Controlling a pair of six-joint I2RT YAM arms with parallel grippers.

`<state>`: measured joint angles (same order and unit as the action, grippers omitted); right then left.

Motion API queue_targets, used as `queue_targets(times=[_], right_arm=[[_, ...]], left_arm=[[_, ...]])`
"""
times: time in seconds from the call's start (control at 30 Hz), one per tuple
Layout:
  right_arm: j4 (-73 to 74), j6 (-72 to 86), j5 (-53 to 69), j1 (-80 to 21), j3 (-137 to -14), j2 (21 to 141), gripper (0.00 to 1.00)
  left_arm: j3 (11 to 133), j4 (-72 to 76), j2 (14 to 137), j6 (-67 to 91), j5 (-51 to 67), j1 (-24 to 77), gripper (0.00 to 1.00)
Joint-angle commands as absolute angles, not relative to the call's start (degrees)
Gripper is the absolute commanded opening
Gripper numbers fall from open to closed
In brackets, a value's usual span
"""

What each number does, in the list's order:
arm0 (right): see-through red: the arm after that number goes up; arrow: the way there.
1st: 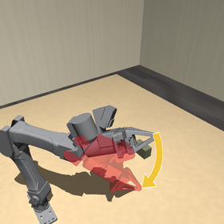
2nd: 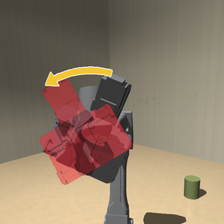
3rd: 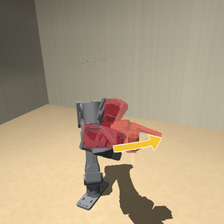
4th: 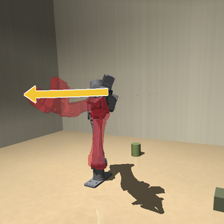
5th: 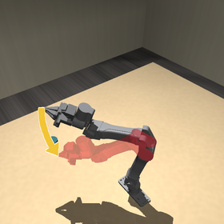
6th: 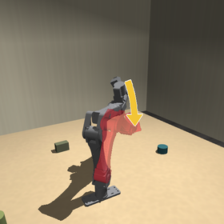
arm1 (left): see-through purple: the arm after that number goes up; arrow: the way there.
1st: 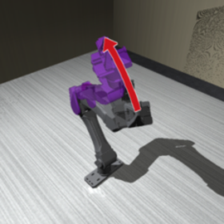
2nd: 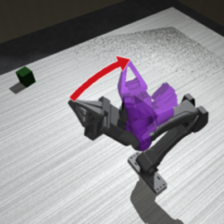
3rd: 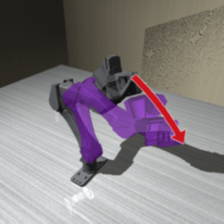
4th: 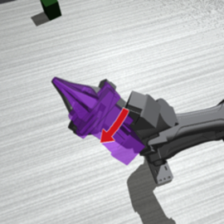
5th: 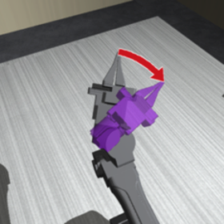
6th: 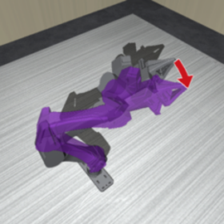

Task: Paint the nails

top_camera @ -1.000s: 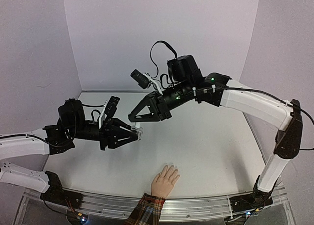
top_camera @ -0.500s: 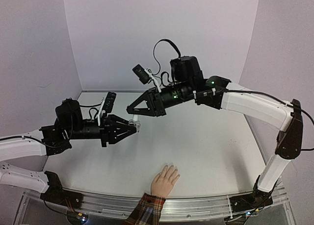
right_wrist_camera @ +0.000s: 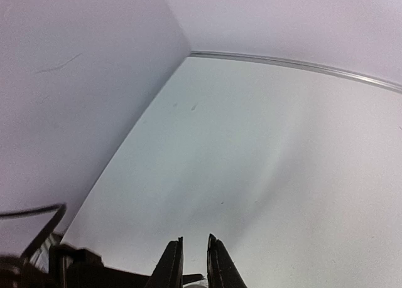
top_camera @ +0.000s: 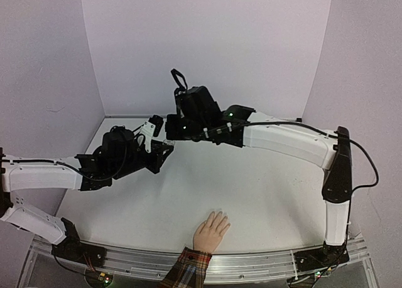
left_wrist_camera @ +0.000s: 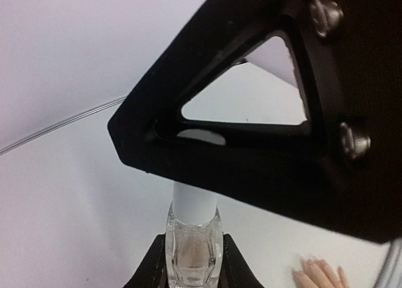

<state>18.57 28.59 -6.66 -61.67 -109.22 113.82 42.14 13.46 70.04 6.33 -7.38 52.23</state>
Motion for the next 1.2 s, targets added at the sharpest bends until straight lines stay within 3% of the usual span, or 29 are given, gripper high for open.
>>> queue_targets(times=[0.0,0.1,0.23,0.3,0.37,0.47,0.6,0.73,0.93,1.17], right_arm=[[31.63,42.97,-16.06,-68.21,-115.88,119.06,0.00],[31.64,42.10,-17.51,-68.33,-115.21,118.09,0.06],[30.24,36.11,-13.65,-65.24,-110.10,111.91,0.44],[29.27,31.46,-6.49,-62.99,-107.52,107.94,0.63],[29.10,22.35,3.03,-60.81,-105.60,105.10,0.74],[29.35,8.85,19.20,-58.46,-103.87,101.26,0.80],[29.27,-4.51,40.15,-56.22,-100.64,97.95,0.81],[28.93,-7.19,49.49,-55.66,-102.23,97.43,0.74],[28.59,-4.20,56.26,-55.64,-106.53,100.46,0.45],[26.55,-1.63,55.01,-55.64,-105.74,100.55,0.30]], left_arm=[[46.87,27.04,74.58,1.51,-22.54,54.25,0.00],[45.36,27.19,74.65,3.29,-21.96,54.58,0.00],[43.39,22.92,71.13,7.31,-16.79,54.62,0.00],[42.33,19.97,68.69,9.01,-13.21,54.58,0.00],[41.88,16.09,66.07,10.31,-7.48,54.57,0.00],[40.89,13.73,62.97,11.58,3.73,54.33,0.00],[40.00,15.28,60.24,12.62,21.89,53.54,0.00],[39.90,18.27,58.73,12.92,32.23,53.45,0.00],[40.51,19.91,58.09,12.74,36.54,53.28,0.00],[40.86,19.99,58.96,13.03,37.28,53.27,0.00]])
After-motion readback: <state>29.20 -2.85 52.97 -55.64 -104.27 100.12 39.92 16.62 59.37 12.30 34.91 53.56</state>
